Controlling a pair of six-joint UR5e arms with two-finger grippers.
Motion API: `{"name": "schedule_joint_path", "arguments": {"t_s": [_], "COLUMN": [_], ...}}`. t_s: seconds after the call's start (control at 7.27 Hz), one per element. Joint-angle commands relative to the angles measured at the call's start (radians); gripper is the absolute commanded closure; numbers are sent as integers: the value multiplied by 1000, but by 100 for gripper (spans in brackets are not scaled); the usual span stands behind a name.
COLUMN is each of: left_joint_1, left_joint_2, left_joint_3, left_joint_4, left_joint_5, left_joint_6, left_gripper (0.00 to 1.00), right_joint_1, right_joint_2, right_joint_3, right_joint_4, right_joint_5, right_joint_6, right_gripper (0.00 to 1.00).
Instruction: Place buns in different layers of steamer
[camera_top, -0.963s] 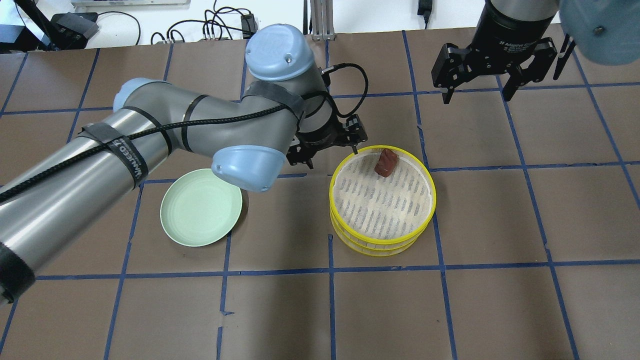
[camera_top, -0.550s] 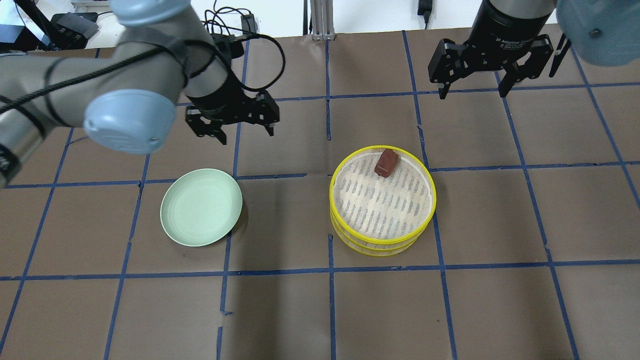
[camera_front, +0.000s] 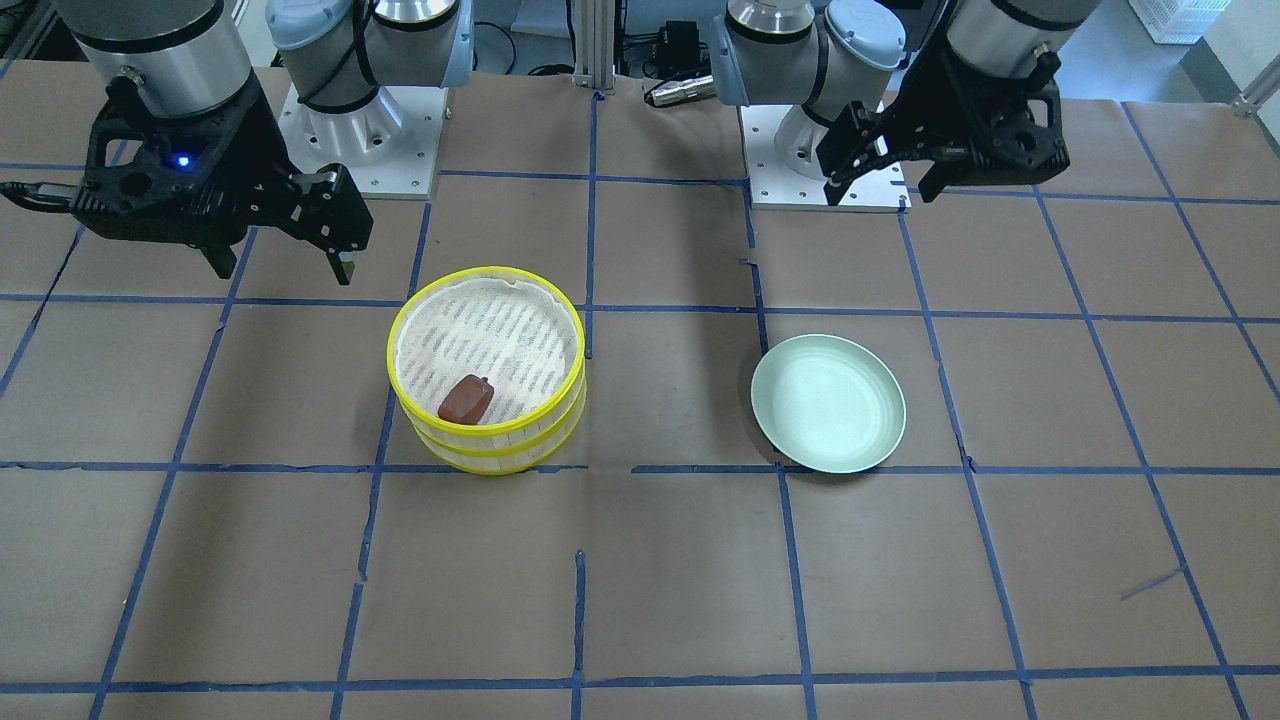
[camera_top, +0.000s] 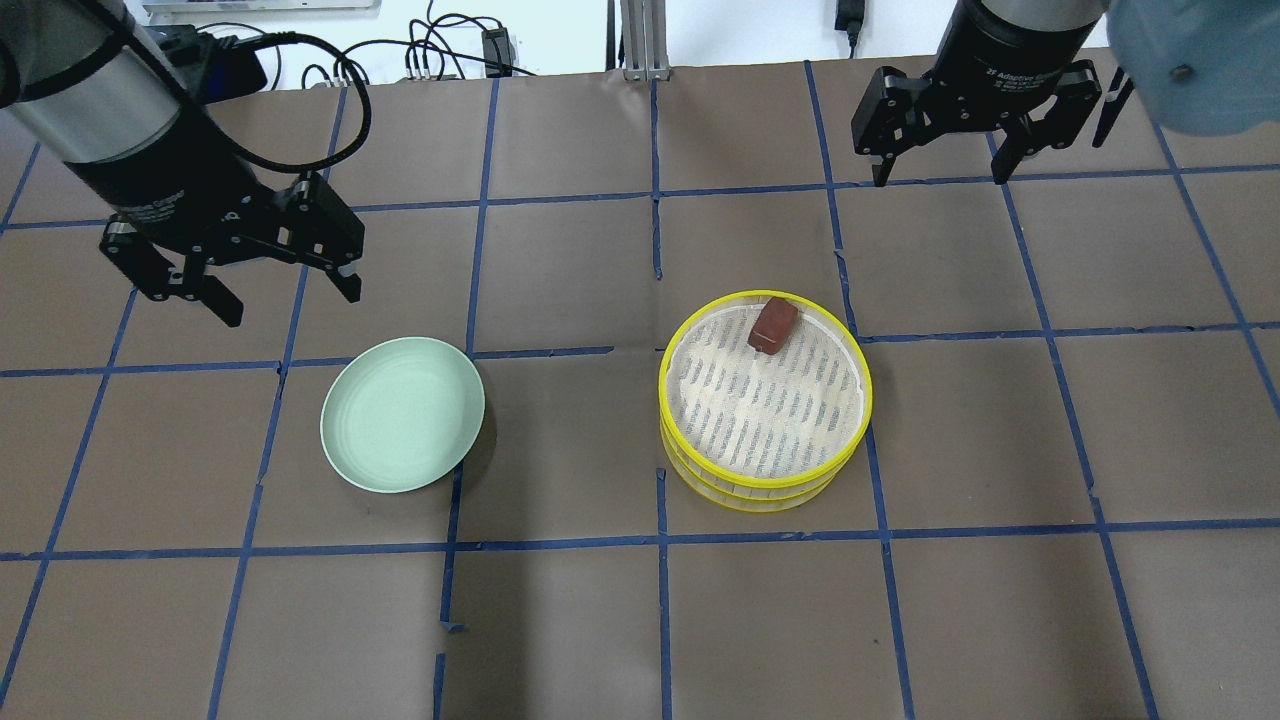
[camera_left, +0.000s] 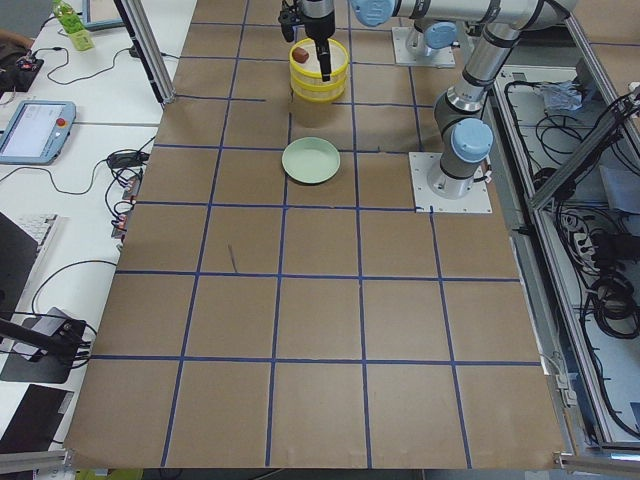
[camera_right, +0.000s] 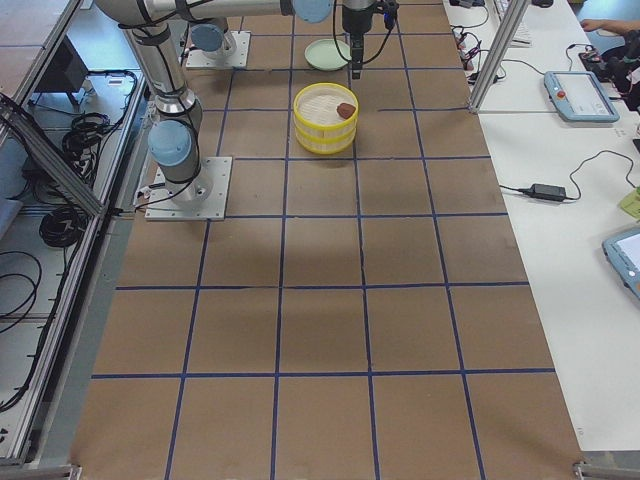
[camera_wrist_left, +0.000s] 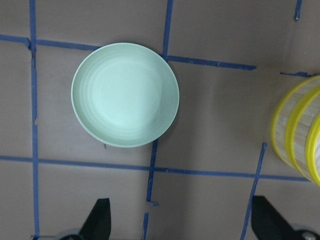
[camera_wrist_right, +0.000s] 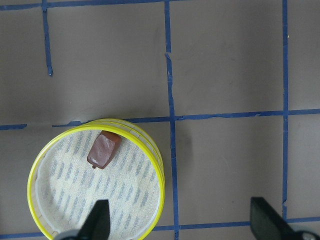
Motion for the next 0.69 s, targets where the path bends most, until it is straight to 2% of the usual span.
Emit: {"name": "schedule_joint_path", "arguments": {"t_s": [0.0,0.41,0.55], "left_joint_1": [-2,-45,-45], "left_joint_2": [-1,-6,-7], "left_joint_3": [-9,-44,-50], "left_joint_4": [2,45,114], "left_joint_5": [7,10,10], "left_joint_6": [4,2,4], "left_gripper": [0,0,0], "right_joint_1": [-2,-2,-2], "right_joint_2": [0,0,0], "right_joint_3": [1,1,1], "right_joint_4": [1,3,3], "right_joint_5": [0,0,0], "right_joint_6": [-1,-1,-1], "right_gripper": [0,0,0]}}
